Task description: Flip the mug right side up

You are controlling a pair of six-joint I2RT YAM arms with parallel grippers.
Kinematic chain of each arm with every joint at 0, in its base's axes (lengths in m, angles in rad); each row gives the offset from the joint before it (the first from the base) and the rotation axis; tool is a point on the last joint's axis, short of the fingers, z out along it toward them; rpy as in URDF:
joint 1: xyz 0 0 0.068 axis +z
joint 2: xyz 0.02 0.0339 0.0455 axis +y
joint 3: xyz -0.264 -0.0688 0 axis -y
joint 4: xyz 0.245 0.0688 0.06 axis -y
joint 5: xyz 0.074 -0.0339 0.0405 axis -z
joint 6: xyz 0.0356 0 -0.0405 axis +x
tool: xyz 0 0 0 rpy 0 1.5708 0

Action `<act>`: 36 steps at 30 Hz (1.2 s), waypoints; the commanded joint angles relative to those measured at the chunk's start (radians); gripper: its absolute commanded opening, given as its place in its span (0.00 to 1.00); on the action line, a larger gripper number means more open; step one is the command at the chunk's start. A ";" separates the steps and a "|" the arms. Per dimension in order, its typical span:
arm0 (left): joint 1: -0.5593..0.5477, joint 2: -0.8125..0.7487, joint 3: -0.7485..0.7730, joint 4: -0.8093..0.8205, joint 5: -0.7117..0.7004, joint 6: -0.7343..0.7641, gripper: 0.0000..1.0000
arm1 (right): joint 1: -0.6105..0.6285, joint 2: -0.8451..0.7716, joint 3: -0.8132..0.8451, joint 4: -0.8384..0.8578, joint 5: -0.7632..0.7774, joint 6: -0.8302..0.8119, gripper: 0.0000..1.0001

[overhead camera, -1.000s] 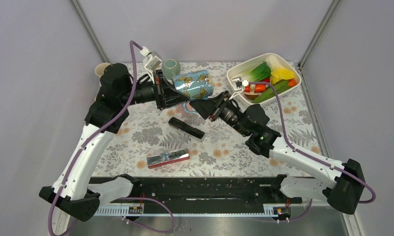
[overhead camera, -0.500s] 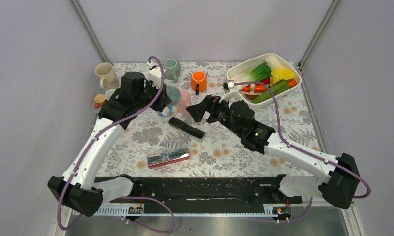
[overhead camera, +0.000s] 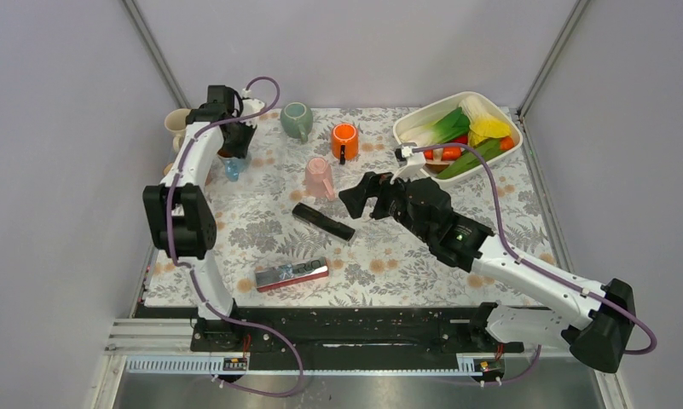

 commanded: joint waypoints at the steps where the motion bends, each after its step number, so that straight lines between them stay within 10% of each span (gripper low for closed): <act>1: 0.015 0.084 0.197 0.028 -0.041 0.109 0.00 | 0.005 -0.020 0.017 -0.080 0.053 -0.048 1.00; 11: 0.081 0.372 0.511 -0.083 -0.093 0.111 0.00 | 0.005 -0.041 0.008 -0.137 0.115 -0.086 0.99; 36: 0.142 0.517 0.587 0.044 -0.079 0.177 0.00 | 0.005 -0.053 0.028 -0.199 0.199 -0.144 0.99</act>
